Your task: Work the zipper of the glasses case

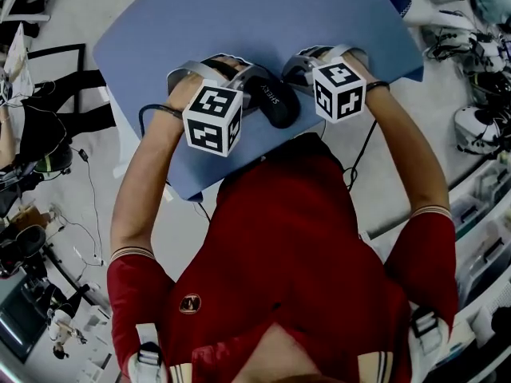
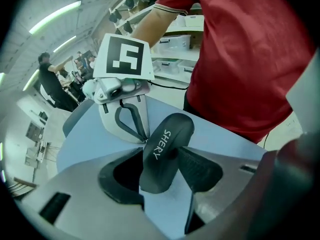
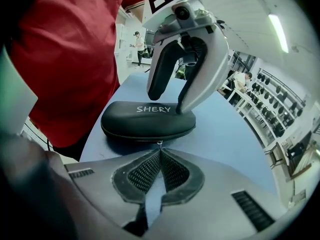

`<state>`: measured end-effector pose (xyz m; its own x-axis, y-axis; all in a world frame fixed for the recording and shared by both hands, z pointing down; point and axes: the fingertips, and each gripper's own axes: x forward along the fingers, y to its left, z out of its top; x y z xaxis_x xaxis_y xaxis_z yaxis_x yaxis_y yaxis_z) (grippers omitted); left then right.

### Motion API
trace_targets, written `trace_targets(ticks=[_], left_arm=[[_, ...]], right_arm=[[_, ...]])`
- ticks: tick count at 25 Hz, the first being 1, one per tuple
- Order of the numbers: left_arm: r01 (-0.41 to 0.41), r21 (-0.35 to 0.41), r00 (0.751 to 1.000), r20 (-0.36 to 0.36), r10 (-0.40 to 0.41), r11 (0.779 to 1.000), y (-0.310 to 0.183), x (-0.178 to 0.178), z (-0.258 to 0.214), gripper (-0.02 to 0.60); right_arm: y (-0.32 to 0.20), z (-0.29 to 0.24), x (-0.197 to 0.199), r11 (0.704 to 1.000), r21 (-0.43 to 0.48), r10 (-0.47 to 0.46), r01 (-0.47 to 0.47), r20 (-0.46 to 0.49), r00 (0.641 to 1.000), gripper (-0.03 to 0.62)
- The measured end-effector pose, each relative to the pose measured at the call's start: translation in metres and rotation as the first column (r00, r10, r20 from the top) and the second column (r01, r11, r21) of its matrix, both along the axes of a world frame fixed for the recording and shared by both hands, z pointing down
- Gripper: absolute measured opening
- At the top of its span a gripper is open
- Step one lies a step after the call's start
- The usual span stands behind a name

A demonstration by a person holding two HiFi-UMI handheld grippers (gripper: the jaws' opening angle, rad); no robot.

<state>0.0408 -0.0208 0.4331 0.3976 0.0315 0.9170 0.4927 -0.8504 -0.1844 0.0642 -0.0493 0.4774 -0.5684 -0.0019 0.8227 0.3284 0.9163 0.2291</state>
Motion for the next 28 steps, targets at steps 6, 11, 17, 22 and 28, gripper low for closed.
trace_targets(ticks=[6,11,17,22,28], left_arm=[[-0.062,-0.063,0.996,0.062,0.066,0.996,0.004,0.001,0.009,0.204],[-0.062,-0.136,0.994,0.078,0.073,0.989,0.005,0.000,0.012,0.204],[-0.045,-0.165,0.998,0.045,0.053,0.985,0.005,0.001,0.014,0.204],[-0.036,-0.177,0.999,0.016,0.039,0.984,0.003,-0.002,0.013,0.204],[-0.017,-0.195,1.000,-0.029,0.012,0.981,0.003,-0.003,0.013,0.204]], right_arm=[[0.004,0.002,-0.004,1.000,-0.002,-0.022,0.022,0.004,1.000,0.000],[0.006,0.005,-0.006,1.000,-0.010,-0.029,0.028,-0.009,1.000,0.000],[0.010,0.004,0.001,0.999,-0.044,0.009,-0.010,-0.013,1.000,-0.002],[0.017,0.002,0.004,0.998,-0.059,0.029,-0.031,-0.036,0.999,-0.002],[0.030,0.002,0.011,0.992,-0.083,0.094,-0.097,-0.045,0.995,-0.002]])
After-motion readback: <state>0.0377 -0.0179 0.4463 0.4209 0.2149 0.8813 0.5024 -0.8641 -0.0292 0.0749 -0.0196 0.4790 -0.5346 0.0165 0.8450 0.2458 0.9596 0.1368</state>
